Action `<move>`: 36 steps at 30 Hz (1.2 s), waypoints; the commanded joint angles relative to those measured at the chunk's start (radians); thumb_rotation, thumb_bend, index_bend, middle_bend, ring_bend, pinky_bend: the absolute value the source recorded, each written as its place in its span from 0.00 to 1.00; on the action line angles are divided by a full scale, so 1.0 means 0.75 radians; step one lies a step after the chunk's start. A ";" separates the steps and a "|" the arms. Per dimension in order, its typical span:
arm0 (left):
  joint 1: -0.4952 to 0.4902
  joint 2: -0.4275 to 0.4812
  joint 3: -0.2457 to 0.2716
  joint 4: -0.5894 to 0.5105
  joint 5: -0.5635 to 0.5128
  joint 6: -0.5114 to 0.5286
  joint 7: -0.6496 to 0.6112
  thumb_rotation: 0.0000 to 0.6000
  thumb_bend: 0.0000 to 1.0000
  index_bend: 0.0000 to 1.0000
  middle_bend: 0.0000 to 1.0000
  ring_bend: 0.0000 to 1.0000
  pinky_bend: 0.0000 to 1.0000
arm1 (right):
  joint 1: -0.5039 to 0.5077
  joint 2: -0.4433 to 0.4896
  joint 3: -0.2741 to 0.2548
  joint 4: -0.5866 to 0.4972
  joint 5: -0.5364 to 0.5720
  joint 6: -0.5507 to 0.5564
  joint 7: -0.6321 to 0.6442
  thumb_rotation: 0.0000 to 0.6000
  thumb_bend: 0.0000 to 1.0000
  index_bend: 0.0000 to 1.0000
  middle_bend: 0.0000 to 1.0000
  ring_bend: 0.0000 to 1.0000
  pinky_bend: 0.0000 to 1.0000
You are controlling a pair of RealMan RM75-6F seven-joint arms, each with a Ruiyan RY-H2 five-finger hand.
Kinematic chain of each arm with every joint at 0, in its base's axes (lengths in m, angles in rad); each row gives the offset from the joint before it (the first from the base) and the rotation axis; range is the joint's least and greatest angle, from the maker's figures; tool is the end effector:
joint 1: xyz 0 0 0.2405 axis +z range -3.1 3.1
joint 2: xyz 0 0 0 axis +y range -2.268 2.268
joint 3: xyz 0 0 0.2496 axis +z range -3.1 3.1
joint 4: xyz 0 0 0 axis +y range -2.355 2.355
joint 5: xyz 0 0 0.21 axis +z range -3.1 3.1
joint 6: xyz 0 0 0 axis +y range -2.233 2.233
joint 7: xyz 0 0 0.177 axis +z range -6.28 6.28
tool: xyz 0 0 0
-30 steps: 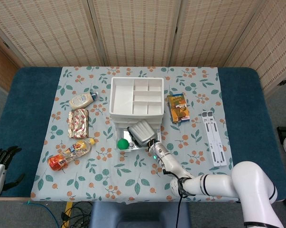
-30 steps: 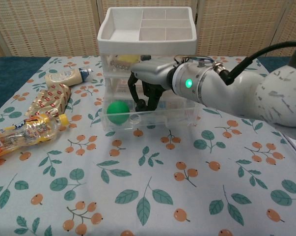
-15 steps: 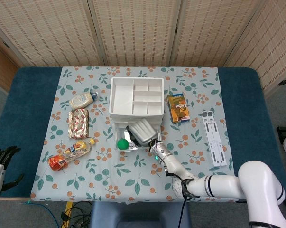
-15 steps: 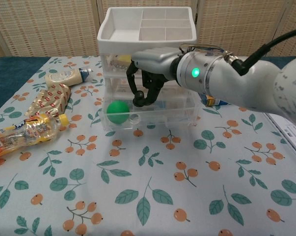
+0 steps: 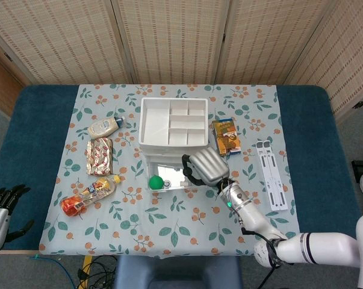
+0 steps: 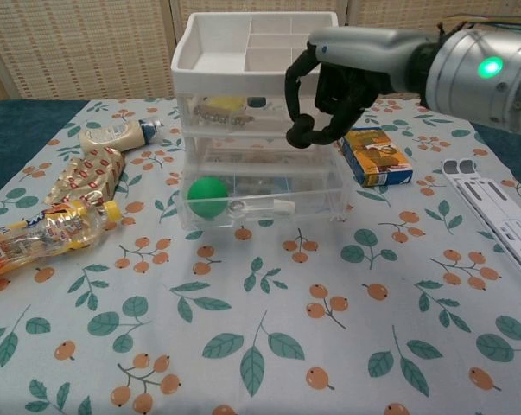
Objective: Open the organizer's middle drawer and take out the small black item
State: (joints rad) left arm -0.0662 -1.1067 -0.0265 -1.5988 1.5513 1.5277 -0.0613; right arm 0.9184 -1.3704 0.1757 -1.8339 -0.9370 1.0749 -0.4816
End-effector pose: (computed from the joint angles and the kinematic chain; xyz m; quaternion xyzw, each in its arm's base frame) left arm -0.3034 0.2030 0.1607 -0.5947 -0.3872 -0.4090 0.5737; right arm -0.0490 -0.3563 0.0169 0.7549 -0.3445 0.4089 0.3797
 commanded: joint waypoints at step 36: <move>-0.030 -0.008 0.004 -0.020 0.015 -0.024 0.038 1.00 0.22 0.19 0.18 0.19 0.12 | -0.387 -0.106 -0.211 0.267 -0.381 -0.102 0.502 1.00 0.48 0.33 0.95 1.00 1.00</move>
State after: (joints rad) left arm -0.0891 -1.1127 -0.0232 -1.6135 1.5625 1.5095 -0.0327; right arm 0.6325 -1.4538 0.0155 -1.6303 -1.2168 0.9934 -0.1103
